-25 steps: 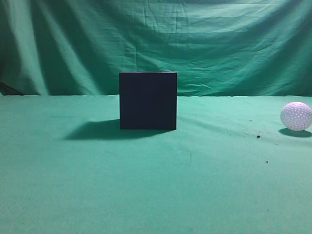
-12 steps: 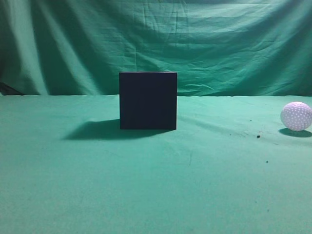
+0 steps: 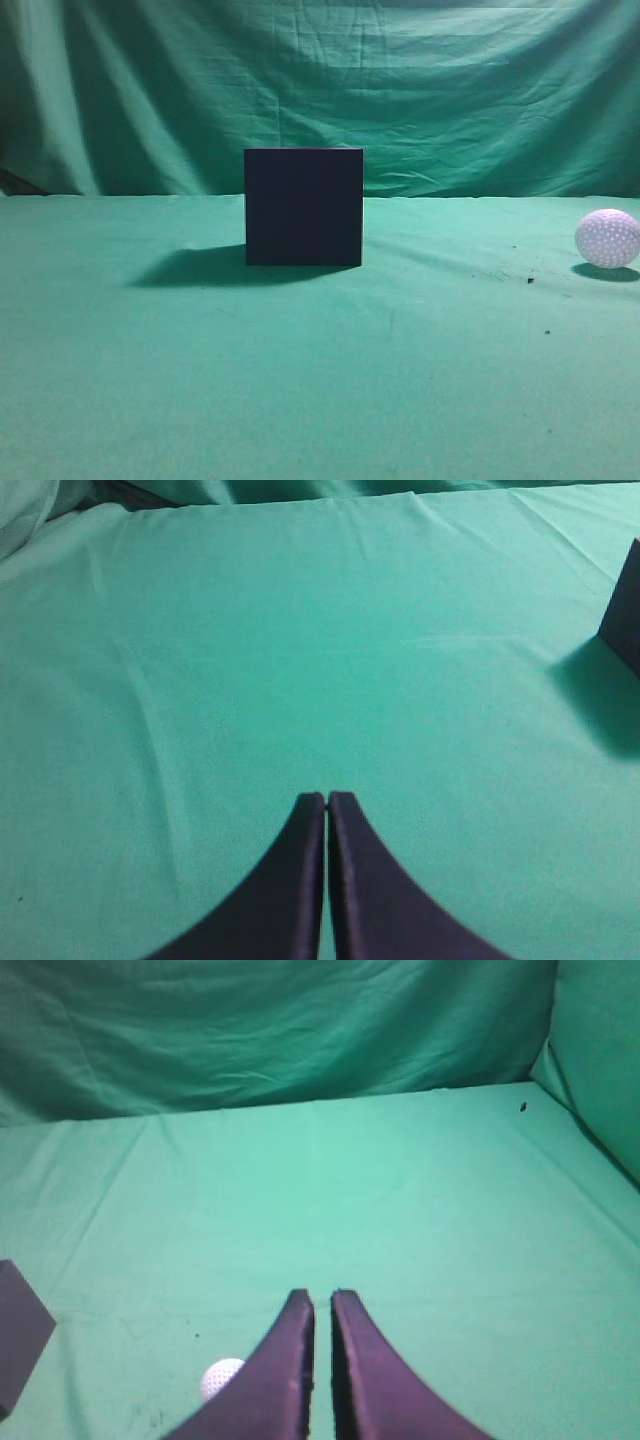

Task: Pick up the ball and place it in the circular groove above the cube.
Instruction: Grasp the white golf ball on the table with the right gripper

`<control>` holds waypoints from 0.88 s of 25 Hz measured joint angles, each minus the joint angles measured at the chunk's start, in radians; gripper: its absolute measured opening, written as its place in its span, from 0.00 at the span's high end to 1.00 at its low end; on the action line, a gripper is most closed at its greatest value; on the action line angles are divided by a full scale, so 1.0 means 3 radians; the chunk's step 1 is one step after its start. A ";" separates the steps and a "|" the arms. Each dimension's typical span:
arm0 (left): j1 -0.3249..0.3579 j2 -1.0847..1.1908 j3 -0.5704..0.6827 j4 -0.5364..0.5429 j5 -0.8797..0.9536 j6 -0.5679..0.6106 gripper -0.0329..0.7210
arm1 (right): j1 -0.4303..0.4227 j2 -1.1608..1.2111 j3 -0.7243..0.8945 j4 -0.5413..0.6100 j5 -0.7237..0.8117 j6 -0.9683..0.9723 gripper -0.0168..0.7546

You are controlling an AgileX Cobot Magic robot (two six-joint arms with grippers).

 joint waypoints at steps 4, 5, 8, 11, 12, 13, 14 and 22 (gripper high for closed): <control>0.0000 0.0000 0.0000 0.0000 0.0000 0.0000 0.96 | 0.0000 0.0148 -0.0023 0.0006 0.0006 -0.0012 0.98; 0.0000 0.0000 0.0000 0.0000 0.0000 0.0000 0.96 | 0.0000 0.0178 -0.0040 0.0006 0.0044 -0.0020 0.98; 0.0000 0.0000 0.0000 0.0000 0.0000 0.0000 0.96 | 0.0000 0.0369 -0.0229 0.0027 0.0377 -0.0146 0.98; 0.0000 0.0000 0.0000 0.0000 0.0000 0.0000 0.96 | 0.0070 0.0747 -0.0566 0.0172 0.0919 -0.0530 0.98; 0.0000 0.0000 0.0000 0.0000 0.0000 0.0000 0.96 | 0.0146 0.0866 -0.0657 0.0251 0.1085 -0.0680 0.98; 0.0000 0.0000 0.0000 0.0000 0.0000 0.0000 0.96 | 0.0222 0.1015 -0.0756 0.0308 0.1195 -0.0787 0.98; 0.0000 0.0000 0.0000 0.0000 0.0000 0.0000 0.96 | 0.0316 0.1173 -0.0841 0.0340 0.1305 -0.0840 0.98; 0.0000 0.0000 0.0000 0.0000 0.0000 0.0000 0.96 | 0.0626 0.2441 -0.1397 0.0581 0.1733 -0.0883 0.98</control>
